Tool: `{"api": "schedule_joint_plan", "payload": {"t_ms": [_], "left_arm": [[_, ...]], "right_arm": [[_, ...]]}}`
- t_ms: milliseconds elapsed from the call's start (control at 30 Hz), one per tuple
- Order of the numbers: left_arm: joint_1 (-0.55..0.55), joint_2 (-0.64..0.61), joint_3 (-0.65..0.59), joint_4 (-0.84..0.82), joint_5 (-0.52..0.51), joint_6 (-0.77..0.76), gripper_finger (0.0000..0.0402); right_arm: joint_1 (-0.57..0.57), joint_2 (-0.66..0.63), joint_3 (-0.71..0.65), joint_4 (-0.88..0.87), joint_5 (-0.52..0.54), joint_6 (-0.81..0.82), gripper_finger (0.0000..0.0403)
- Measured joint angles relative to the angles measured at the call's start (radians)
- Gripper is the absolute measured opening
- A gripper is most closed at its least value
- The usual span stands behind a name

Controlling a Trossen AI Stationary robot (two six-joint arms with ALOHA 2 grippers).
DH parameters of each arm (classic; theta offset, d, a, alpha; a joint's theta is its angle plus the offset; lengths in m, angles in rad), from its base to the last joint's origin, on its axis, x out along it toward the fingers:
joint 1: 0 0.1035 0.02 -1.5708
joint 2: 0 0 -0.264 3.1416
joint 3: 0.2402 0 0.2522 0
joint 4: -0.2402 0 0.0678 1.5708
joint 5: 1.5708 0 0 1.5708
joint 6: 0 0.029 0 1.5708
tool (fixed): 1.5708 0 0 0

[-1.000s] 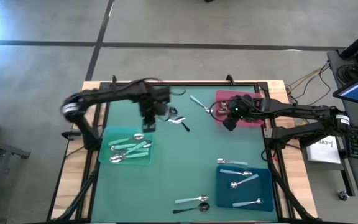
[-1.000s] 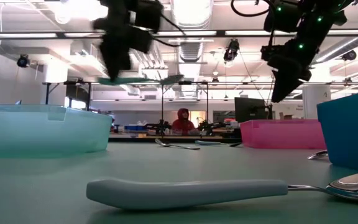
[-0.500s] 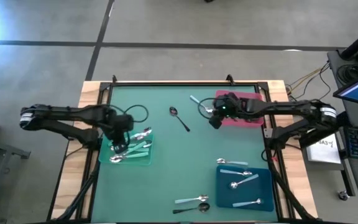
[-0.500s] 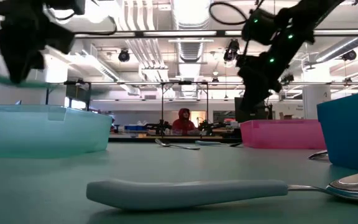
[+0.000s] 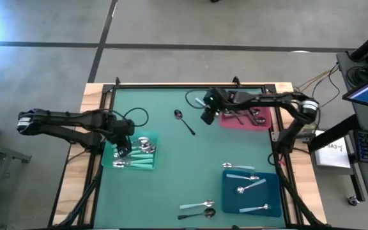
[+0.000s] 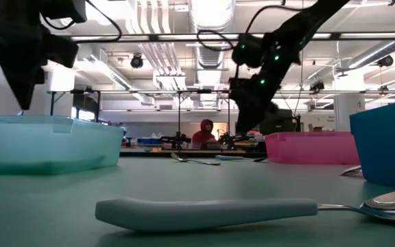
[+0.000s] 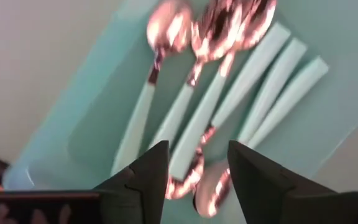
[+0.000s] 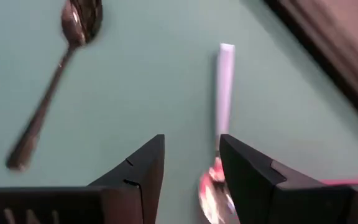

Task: Sort silverware by color (type)
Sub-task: Put the blue spoon into the blue bin

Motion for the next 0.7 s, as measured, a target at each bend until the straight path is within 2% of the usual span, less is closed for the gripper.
{"api": "schedule_joint_plan", "payload": {"t_ms": [200, 400, 700], "left_arm": [[0.0, -0.002, 0.012, 0.068, -0.051, 0.06, 0.0141], [0.0, -0.004, 0.012, 0.114, -0.073, 0.084, 0.0133], [-0.001, -0.004, 0.012, 0.147, -0.074, 0.11, 0.0129]], "right_arm": [[-0.08, 0.126, 0.128, -0.061, -0.108, 0.042, 0.0148], [-0.1, 0.23, 0.213, -0.161, -0.114, 0.059, 0.0148], [-0.116, 0.322, 0.292, -0.172, -0.103, 0.058, 0.0148]]}}
